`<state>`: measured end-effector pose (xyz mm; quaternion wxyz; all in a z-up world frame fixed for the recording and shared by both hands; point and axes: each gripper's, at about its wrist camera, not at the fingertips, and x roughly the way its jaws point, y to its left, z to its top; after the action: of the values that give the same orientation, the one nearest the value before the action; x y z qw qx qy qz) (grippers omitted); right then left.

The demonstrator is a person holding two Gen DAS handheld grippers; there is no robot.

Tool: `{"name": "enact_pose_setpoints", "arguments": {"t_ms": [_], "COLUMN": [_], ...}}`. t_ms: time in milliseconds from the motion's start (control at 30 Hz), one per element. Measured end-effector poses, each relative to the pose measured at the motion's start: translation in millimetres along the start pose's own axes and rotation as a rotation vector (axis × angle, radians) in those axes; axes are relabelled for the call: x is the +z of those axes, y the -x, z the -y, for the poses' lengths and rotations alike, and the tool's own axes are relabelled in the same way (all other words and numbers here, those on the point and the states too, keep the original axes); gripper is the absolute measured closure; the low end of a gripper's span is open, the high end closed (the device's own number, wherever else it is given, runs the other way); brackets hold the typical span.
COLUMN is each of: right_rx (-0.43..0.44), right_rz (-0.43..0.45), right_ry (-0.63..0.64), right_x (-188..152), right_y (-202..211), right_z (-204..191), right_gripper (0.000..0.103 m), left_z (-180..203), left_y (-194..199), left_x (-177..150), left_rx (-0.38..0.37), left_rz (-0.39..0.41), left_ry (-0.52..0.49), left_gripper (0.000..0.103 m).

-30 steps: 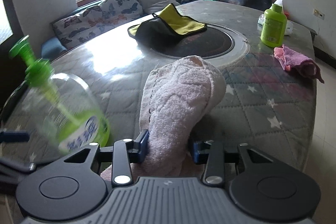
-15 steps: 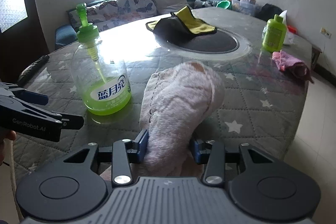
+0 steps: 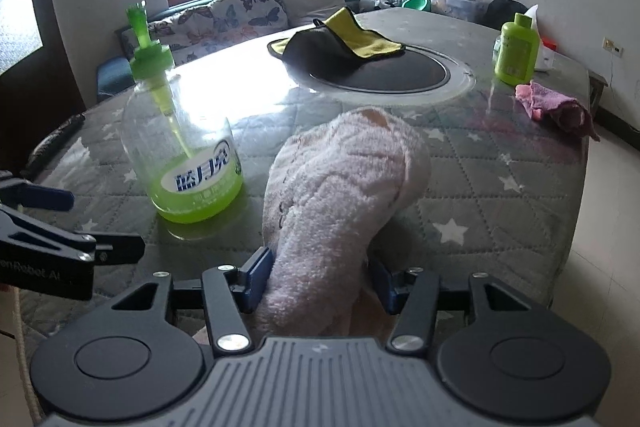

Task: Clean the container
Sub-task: 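Grasp the green-pump soap bottle with the left gripper while the right gripper holds the towel, then lift the soap bottle with the left gripper while the right gripper wipes it with the towel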

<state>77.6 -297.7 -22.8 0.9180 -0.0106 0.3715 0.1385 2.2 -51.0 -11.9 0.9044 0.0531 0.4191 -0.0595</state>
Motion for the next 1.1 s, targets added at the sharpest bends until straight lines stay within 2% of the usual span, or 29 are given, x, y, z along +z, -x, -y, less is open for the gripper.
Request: {"name": "enact_pose_setpoints", "arguments": {"t_ms": [200,333,733,867,1100], "right_rx": [0.028,0.072,0.268,0.313,0.276], "right_rz": [0.014,0.045,0.192,0.137,0.017], "right_ry": [-0.036,-0.098,-0.178,-0.196,-0.202], "right_x": [4,17,75,73,51], "right_y": [5,12,24,1,-32], "right_z": [5,11,2,1,8], "right_gripper": [0.069,0.073,0.074,0.074,0.074], "left_z": [-7,-13,-20,-21,-19], "left_y": [-7,-11,-24,-27,-22], "left_x": [3,7,15,15,16], "left_rx": [0.018,0.024,-0.004,-0.02,-0.024], "left_rz": [0.006,0.022,0.043,0.041,0.06], "left_ry": [0.007,0.005,-0.01,-0.017,-0.032], "left_gripper": [0.0,0.0,0.0,0.0,0.0]}}
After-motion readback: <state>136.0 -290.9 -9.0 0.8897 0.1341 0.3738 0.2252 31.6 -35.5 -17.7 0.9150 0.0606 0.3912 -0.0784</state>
